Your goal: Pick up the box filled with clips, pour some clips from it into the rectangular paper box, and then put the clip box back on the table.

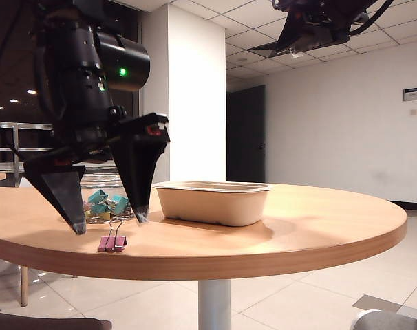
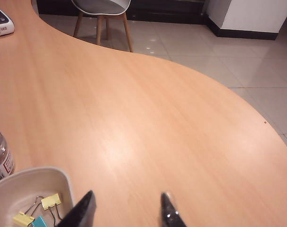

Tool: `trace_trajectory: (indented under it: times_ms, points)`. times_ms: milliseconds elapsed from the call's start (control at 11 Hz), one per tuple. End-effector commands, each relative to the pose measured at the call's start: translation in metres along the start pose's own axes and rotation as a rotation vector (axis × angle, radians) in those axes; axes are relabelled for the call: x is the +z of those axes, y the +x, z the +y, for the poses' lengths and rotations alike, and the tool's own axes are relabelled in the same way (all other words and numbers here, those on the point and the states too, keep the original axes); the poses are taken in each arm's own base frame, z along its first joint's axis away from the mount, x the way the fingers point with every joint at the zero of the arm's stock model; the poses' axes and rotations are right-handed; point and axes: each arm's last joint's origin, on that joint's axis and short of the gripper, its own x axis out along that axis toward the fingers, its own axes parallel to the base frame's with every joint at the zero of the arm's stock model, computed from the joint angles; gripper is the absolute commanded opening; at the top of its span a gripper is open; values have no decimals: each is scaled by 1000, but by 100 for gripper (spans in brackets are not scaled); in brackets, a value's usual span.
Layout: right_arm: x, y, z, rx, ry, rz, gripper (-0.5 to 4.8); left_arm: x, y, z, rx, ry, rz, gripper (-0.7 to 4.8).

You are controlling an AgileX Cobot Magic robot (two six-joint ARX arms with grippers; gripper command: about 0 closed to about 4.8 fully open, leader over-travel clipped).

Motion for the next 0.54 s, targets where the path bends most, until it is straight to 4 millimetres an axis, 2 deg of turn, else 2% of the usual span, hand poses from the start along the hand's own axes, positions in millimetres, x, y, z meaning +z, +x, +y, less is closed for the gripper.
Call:
trace_trajectory:
  times_ms: [91, 362, 543]
  points:
    - [5, -2, 0, -4, 0, -27, 180, -4, 16, 4, -11, -41, -25, 479]
    - [5, -2, 0, -4, 0, -27, 180, -3, 19, 4, -12, -45, -39, 479]
    - [5, -2, 0, -4, 0, -28, 180, -1, 18, 4, -16, -57, -64, 459]
